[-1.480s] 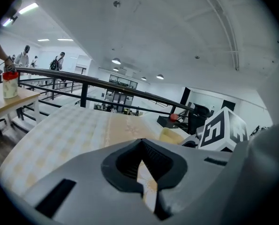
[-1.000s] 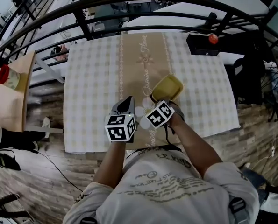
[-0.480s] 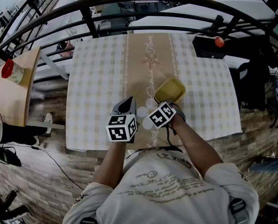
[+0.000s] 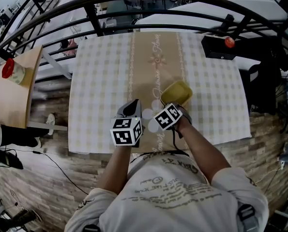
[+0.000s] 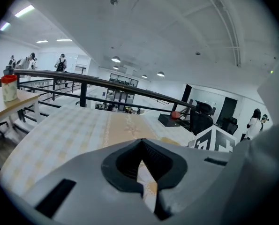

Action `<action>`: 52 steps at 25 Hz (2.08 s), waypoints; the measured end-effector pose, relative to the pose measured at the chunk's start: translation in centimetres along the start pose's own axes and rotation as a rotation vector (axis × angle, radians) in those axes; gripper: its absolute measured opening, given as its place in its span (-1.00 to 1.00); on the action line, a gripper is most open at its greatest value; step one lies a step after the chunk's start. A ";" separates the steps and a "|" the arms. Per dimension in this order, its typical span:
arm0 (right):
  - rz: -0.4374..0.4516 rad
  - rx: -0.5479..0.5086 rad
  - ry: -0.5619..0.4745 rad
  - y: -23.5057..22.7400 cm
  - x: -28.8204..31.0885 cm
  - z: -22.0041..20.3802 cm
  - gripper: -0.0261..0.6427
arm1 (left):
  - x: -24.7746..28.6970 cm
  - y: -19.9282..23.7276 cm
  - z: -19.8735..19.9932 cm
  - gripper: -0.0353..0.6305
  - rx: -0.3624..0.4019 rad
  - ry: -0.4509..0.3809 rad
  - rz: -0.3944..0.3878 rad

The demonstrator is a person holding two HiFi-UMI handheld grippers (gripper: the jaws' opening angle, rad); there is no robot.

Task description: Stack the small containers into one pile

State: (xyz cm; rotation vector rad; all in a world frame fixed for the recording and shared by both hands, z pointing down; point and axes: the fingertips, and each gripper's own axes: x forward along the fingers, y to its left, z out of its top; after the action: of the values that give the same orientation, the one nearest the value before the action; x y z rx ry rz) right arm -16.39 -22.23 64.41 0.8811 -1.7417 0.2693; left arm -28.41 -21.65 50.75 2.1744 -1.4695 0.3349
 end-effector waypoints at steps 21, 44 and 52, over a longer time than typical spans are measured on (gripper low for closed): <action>0.058 -0.055 -0.065 0.7 -0.3 1.3 -0.64 | 0.3 -0.2 -0.1 -0.88 -0.012 0.004 0.018; -0.024 0.334 -0.547 -5.5 -12.2 4.8 -0.92 | -0.2 -4.3 4.1 -0.88 0.058 -0.074 -0.060; -0.162 0.438 -0.850 -9.2 -18.9 4.9 -0.92 | -1.0 -6.3 7.7 -0.88 0.096 -0.145 -0.091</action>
State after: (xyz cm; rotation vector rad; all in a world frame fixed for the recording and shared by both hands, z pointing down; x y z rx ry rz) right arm -11.60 -23.52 43.43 1.6083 -2.4117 0.1776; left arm -23.55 -22.93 42.13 2.3782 -1.4511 0.2240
